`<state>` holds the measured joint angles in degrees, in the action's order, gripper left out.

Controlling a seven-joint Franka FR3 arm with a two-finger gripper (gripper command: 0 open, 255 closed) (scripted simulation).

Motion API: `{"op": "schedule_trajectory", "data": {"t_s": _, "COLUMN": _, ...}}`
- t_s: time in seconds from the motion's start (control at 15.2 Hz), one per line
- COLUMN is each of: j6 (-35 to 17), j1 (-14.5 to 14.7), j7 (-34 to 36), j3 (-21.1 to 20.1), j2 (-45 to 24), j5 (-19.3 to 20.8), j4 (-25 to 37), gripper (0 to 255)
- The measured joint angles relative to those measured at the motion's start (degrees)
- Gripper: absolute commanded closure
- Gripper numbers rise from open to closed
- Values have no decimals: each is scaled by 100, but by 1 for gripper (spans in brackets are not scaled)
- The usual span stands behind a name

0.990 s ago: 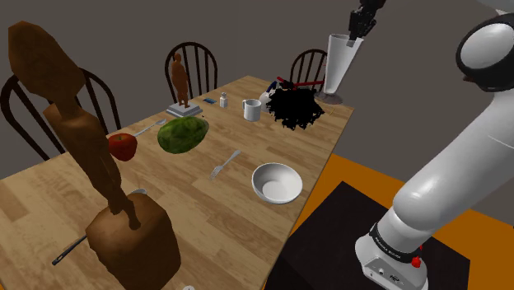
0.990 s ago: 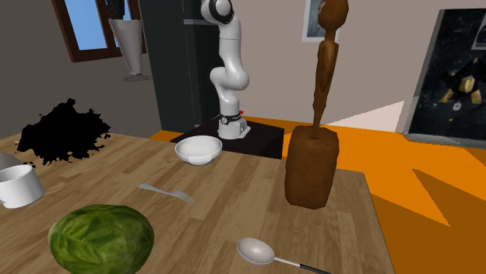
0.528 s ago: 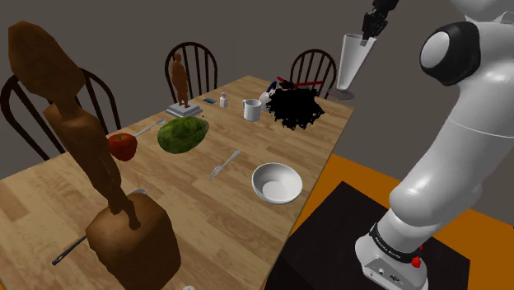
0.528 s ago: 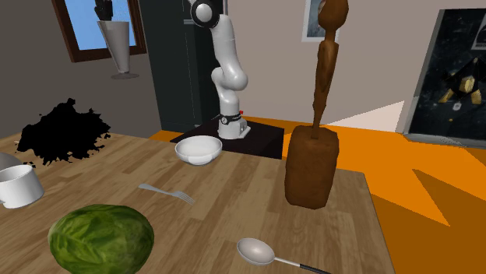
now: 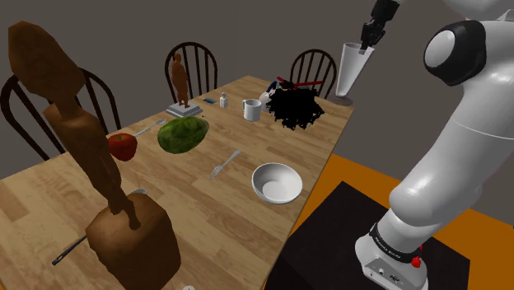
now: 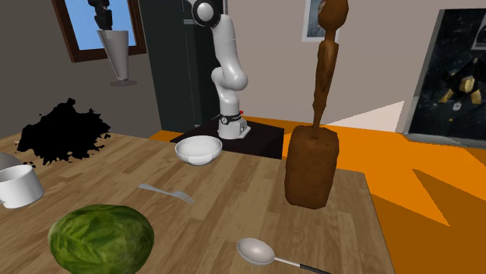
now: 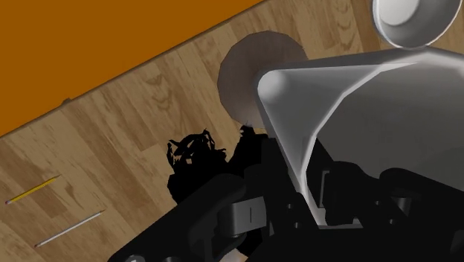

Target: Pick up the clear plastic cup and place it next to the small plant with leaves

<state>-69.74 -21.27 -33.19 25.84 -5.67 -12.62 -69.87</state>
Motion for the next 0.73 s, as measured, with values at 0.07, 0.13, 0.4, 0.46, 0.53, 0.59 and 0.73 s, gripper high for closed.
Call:
{"op": "schedule_trajectory", "data": {"t_s": 0.07, "j6": -109, "j1": 19, "j7": -9, "j3": -8, "j2": 64, "j5": 36, "j4": -166, "gripper": 255}}
{"op": "schedule_trajectory", "data": {"t_s": 0.13, "j6": -200, "j1": 39, "j7": -1, "j3": -19, "j2": 105, "j5": 59, "j4": -290, "gripper": 255}}
{"op": "schedule_trajectory", "data": {"t_s": 0.4, "j6": -602, "j1": 107, "j7": 3, "j3": -61, "j2": 320, "j5": 172, "j4": -880, "gripper": 255}}
{"op": "schedule_trajectory", "data": {"t_s": 0.46, "j6": -702, "j1": 122, "j7": 6, "j3": -72, "j2": 364, "j5": 194, "j4": -1018, "gripper": 255}}
{"op": "schedule_trajectory", "data": {"t_s": 0.53, "j6": -800, "j1": 135, "j7": 9, "j3": -82, "j2": 403, "j5": 213, "j4": -1150, "gripper": 255}}
{"op": "schedule_trajectory", "data": {"t_s": 0.59, "j6": -884, "j1": 145, "j7": 9, "j3": -90, "j2": 437, "j5": 229, "j4": -1263, "gripper": 255}}
{"op": "schedule_trajectory", "data": {"t_s": 0.73, "j6": -1075, "j1": 159, "j7": -5, "j3": -101, "j2": 534, "j5": 275, "j4": -1542, "gripper": 255}}
